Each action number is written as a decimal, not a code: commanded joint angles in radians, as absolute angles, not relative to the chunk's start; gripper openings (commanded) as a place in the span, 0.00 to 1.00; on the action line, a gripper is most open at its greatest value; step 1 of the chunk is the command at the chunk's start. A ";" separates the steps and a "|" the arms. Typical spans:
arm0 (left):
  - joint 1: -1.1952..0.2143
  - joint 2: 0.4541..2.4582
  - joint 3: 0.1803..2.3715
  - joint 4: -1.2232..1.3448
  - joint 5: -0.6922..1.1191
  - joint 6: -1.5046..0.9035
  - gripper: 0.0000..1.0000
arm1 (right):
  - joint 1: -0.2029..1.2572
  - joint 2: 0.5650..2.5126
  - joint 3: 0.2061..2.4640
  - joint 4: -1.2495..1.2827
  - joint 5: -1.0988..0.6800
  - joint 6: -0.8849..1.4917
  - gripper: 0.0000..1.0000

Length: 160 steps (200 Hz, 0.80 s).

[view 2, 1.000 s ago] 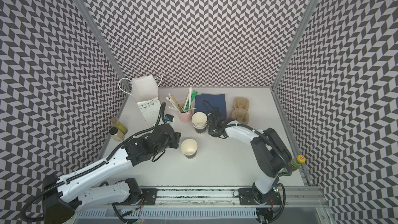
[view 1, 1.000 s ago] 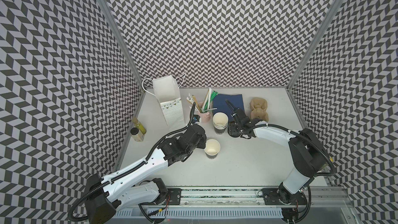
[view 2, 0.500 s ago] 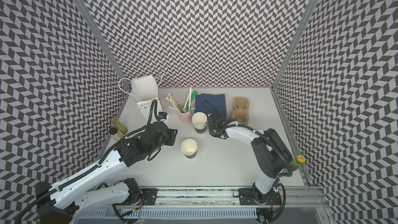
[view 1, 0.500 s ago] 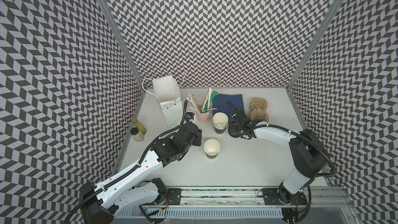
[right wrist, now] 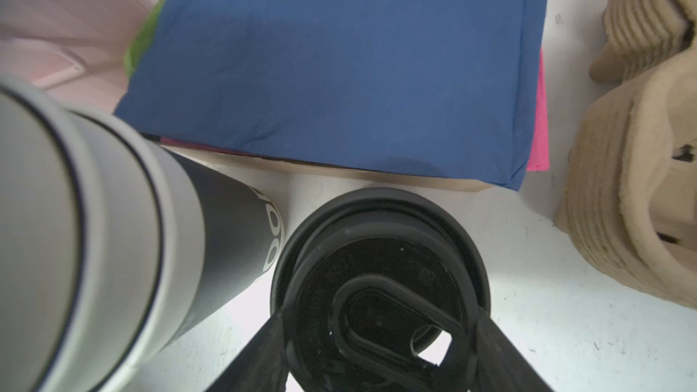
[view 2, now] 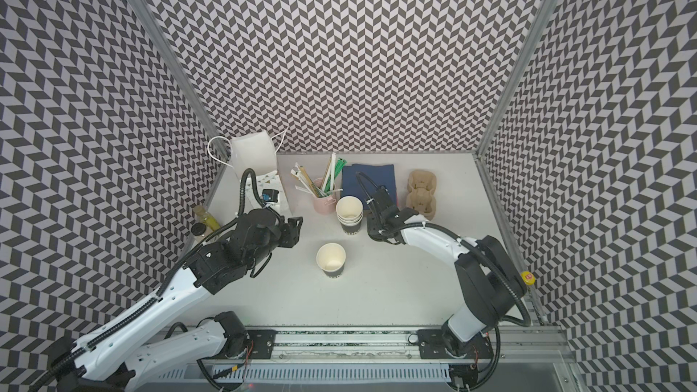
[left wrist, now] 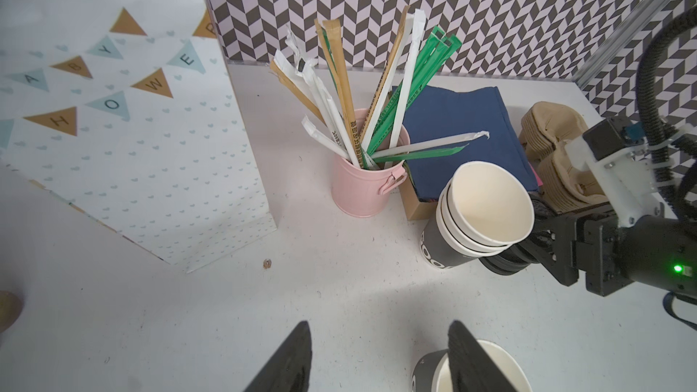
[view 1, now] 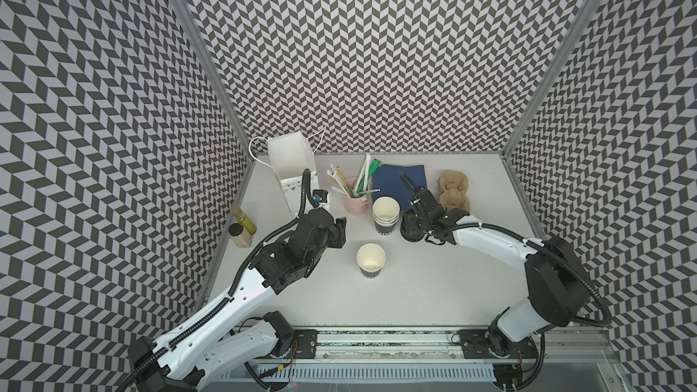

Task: Pack a coffee takeout order
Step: Pick up the lid from the lid, then close the lid on the coffee cup.

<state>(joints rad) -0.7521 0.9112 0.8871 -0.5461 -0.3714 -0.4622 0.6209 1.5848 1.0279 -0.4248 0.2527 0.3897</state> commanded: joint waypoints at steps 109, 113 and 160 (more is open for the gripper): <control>-0.721 0.798 0.877 -0.535 -0.467 -0.430 0.63 | 0.745 1.357 0.988 -0.556 0.318 0.426 0.62; -0.719 0.794 0.876 -0.534 -0.471 -0.430 0.63 | 0.756 1.348 0.989 -0.566 0.325 0.430 0.62; -0.690 0.748 0.845 -0.508 -0.474 -0.434 0.65 | 0.911 1.263 1.021 -0.665 0.393 0.488 0.62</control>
<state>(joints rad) -0.7048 0.7689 0.8642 -0.5282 -0.4435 -0.4374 0.8433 1.3121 0.9993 -0.6022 0.3309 0.4385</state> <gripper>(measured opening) 0.650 0.650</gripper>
